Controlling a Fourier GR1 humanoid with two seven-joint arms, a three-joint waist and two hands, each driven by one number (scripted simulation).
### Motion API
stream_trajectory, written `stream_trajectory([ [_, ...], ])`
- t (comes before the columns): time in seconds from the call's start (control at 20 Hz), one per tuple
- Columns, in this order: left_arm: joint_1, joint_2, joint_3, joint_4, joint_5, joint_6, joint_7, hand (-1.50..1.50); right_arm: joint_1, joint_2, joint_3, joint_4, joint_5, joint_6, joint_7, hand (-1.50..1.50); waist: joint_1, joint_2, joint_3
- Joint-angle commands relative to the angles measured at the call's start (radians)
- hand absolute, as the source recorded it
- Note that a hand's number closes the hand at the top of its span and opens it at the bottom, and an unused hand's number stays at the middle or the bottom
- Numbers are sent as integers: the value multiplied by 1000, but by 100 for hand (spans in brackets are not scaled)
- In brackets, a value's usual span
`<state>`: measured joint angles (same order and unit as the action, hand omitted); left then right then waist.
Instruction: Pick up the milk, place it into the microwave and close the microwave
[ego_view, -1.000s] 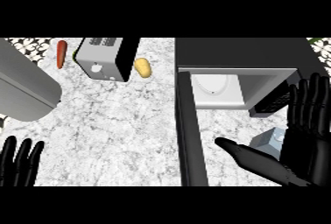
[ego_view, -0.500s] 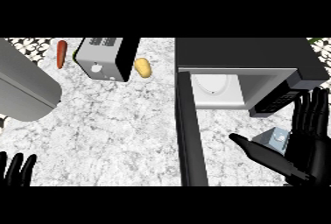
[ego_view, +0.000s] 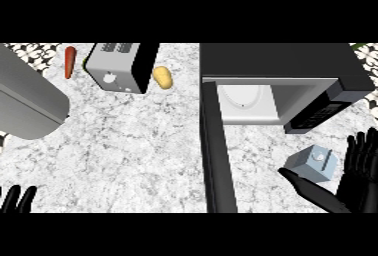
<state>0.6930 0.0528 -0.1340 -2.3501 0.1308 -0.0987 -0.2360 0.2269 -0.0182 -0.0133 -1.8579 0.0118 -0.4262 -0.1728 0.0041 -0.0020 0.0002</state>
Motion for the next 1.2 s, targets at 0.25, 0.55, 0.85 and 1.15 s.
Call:
stream_trajectory([
  [0.25,50,-2,-3,-34,-12,-28,-22,-150,19,-21,-129,231,-158,124,-241,-150,2,1,0],
  [0.55,82,-16,-20,-50,-12,-34,-30,-150,53,-31,-127,316,-136,183,-334,-150,2,0,0],
  [0.85,122,-33,-65,-54,-41,-52,-62,-150,-79,-15,-135,458,-93,143,-393,-150,8,0,0],
  [1.15,49,-1,33,1,46,-75,-27,-150,-131,-32,-180,553,-109,137,-395,-150,3,1,0],
])
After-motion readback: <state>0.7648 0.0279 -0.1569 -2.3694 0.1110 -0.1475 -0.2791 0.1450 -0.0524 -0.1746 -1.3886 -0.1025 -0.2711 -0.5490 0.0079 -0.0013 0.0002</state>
